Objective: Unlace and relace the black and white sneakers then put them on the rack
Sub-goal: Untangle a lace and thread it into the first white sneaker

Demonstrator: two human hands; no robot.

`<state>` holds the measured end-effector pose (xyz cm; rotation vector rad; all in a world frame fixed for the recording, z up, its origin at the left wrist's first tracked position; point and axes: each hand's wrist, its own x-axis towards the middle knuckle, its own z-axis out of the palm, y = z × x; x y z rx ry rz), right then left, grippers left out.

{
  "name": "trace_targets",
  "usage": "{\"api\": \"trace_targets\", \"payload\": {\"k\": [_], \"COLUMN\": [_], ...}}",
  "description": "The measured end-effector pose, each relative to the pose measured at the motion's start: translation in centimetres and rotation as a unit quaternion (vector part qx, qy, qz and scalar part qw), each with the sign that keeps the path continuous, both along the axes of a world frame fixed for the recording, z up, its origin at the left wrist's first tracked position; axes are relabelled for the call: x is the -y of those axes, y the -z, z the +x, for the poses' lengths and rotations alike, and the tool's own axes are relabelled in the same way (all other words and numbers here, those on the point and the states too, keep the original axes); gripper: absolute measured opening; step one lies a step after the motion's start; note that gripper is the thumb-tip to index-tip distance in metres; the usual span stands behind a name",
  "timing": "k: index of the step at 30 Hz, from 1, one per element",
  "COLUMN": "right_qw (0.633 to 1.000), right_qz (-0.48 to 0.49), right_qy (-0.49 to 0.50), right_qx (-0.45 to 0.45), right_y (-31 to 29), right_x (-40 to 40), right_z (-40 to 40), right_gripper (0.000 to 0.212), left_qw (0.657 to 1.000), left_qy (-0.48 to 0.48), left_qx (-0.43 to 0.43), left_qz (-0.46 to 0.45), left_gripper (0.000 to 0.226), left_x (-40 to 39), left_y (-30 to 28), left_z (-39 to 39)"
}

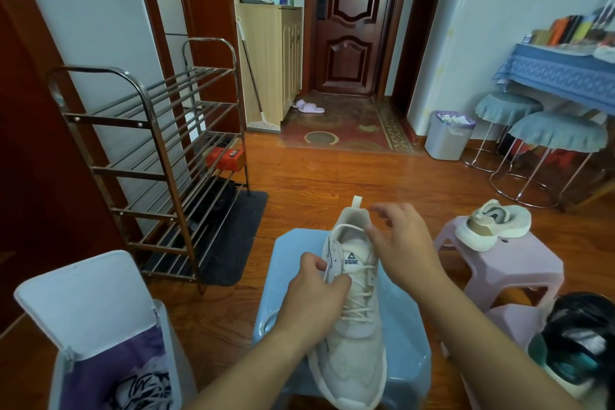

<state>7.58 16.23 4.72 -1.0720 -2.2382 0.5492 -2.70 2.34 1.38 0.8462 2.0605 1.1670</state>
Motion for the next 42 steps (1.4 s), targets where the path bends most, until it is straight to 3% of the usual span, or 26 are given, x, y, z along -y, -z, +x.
{"api": "trace_targets", "payload": {"k": [2,5,8,10,12,17,21,22,26,29,33,38,42], "right_qw": [0.995,0.982,0.979,0.983,0.983,0.981,0.977,0.982,0.999,0.986,0.974,0.94,0.933], "right_qz": [-0.08,-0.188,-0.204,-0.185,-0.181,-0.19,-0.211,-0.187,0.021,0.141,0.183,0.253,0.239], "right_qy": [0.033,0.014,0.019,0.015,0.01,0.019,-0.017,-0.019,-0.04,-0.086,-0.124,-0.172,-0.201], "right_qx": [-0.059,-0.029,-0.022,-0.008,0.006,0.027,-0.003,-0.004,0.009,0.029,0.055,0.15,0.182], "right_y": [0.4,1.8,1.9,1.6,1.4,1.5,1.6,1.6,2.1,3.6,3.5,2.7,2.3], "right_x": [0.9,2.7,3.5,3.4,3.4,3.5,3.1,3.1,3.8,4.5,4.5,3.9,3.2], "right_z": [1.2,1.8,1.4,1.6,2.1,2.5,3.2,3.5,3.8,3.1,2.8,2.3,2.6], "right_gripper": [0.035,0.054,0.06,0.054,0.046,0.03,0.05,0.05,0.017,0.021,0.035,0.036,0.033], "left_qw": [1.0,0.999,0.996,0.987,0.982,0.987,0.996,0.997,0.995,0.985,0.952,0.944,0.937], "left_qy": [-0.01,-0.004,-0.001,-0.007,0.0,0.04,0.027,0.015,0.015,0.07,0.127,0.129,0.145], "left_qx": [-0.016,-0.032,-0.086,-0.161,-0.189,-0.158,-0.083,-0.078,-0.05,-0.103,-0.271,-0.299,-0.316], "left_qz": [0.005,-0.009,-0.037,-0.025,-0.009,-0.015,-0.013,-0.004,0.084,0.122,0.063,0.046,0.031], "left_gripper": [0.026,0.038,0.036,0.027,0.034,0.041,0.038,0.034,0.016,0.017,0.027,0.026,0.023], "left_x": [-0.4,-1.4,-1.9,-1.8,-1.4,-1.1,0.0,0.3,1.1,0.9,0.3,0.4,0.4], "left_y": [0.0,-0.1,-0.4,-0.6,-0.8,-0.8,-1.1,-1.1,-1.8,-1.7,-0.5,-0.9,-1.3], "left_z": [-0.5,-1.2,-1.7,-2.1,-2.4,-2.8,-3.3,-3.5,-2.5,-1.3,-1.2,-1.4,-1.8]}}
